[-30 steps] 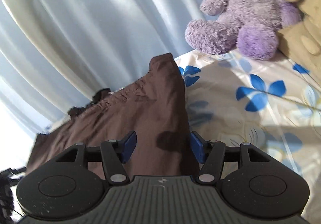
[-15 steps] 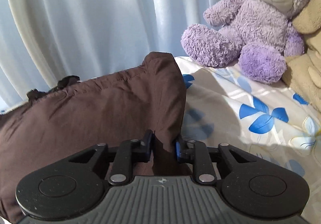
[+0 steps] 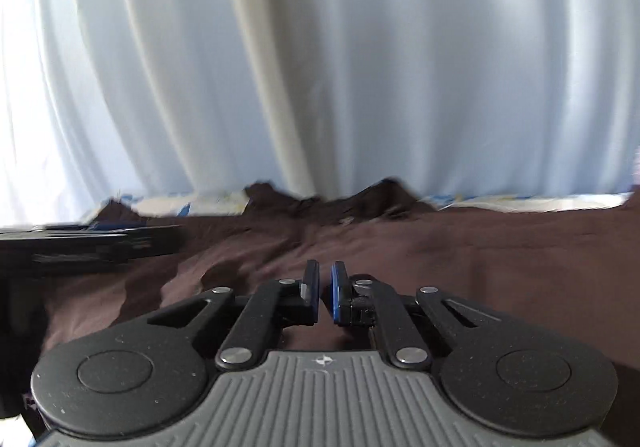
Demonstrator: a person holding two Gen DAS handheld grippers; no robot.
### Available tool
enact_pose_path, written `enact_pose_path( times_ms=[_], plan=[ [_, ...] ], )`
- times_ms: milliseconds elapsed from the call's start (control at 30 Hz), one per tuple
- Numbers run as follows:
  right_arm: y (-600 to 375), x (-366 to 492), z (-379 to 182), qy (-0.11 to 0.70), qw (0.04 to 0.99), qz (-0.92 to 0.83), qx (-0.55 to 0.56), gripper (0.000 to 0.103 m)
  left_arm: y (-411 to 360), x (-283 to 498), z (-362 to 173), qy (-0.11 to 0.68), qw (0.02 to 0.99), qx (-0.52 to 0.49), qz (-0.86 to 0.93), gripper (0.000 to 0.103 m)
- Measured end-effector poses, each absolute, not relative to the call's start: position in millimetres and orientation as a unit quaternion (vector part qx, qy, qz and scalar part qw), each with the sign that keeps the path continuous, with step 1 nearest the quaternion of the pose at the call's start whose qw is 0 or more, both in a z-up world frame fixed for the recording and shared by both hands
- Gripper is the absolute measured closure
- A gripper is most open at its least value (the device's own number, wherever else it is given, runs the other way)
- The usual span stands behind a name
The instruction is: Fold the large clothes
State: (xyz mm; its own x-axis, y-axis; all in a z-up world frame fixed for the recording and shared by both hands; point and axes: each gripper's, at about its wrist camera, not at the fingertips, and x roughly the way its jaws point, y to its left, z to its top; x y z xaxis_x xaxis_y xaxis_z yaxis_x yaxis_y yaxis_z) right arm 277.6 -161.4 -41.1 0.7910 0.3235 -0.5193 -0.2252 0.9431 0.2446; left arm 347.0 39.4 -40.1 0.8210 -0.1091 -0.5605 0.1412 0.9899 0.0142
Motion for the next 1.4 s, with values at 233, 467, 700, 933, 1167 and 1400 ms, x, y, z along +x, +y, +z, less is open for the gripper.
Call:
enact_pose_path(
  times_ms=[233,467,700,933,1167,1400],
  plan=[
    [-156.0,296.8,-70.0,0.279,0.947,0.145,0.065,0.103,55.8,355.9,-58.9,0.289,0.957,0.026,-0.011,0.018],
    [-194.4,309.1,-70.1,0.277,0.955,0.099,0.039,0.103,79.9,369.6,-55.6,0.296,0.955,0.028,0.017,0.018],
    [-281.9,310.9,-72.7,0.282,0.958,-0.005,0.043,0.103,108.6,377.2,-53.1,0.297,0.954,0.034,0.020,0.018],
    [-340.8,309.4,-90.1,0.287,0.941,-0.009,0.176,0.103,127.8,391.5,-66.9,0.305,0.952,-0.026,0.012,0.011],
    [-353.8,304.3,-93.1,0.280,0.934,0.006,0.221,0.103,126.5,370.5,-49.9,0.301,0.953,0.018,0.025,0.010],
    [-338.1,307.5,-90.8,0.280,0.943,-0.015,0.181,0.103,162.1,367.4,-57.7,0.286,0.955,-0.071,0.025,0.008]
  ],
)
